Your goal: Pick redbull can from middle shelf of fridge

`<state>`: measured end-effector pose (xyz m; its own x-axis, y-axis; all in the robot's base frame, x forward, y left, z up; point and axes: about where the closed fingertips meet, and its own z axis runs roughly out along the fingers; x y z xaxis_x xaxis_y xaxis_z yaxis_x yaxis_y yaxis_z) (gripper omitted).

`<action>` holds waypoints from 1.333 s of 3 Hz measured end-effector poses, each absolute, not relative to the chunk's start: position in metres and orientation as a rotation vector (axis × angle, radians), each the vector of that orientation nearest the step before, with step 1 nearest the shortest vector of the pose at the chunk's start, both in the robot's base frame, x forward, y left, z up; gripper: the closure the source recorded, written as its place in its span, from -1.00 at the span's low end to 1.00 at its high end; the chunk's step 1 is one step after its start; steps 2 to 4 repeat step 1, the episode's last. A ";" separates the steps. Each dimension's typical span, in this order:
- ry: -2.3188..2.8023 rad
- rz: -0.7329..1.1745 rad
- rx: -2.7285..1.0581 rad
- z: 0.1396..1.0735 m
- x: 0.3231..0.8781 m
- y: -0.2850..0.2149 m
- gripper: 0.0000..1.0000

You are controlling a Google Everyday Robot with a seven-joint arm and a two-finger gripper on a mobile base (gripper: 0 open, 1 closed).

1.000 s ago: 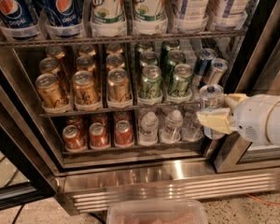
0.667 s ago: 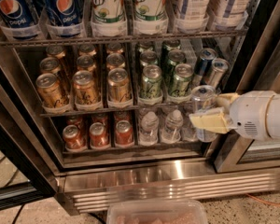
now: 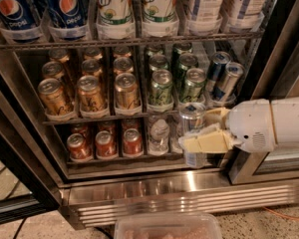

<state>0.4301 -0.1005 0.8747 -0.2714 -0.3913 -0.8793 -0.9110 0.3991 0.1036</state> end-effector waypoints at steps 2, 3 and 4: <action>1.842 0.846 -1.158 0.873 0.419 -0.096 1.00; 1.842 0.846 -1.158 0.873 0.419 -0.096 1.00; 1.842 0.846 -1.158 0.873 0.419 -0.096 1.00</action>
Offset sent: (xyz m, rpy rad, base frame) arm 0.0000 0.0000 0.0000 0.0000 0.0000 0.0000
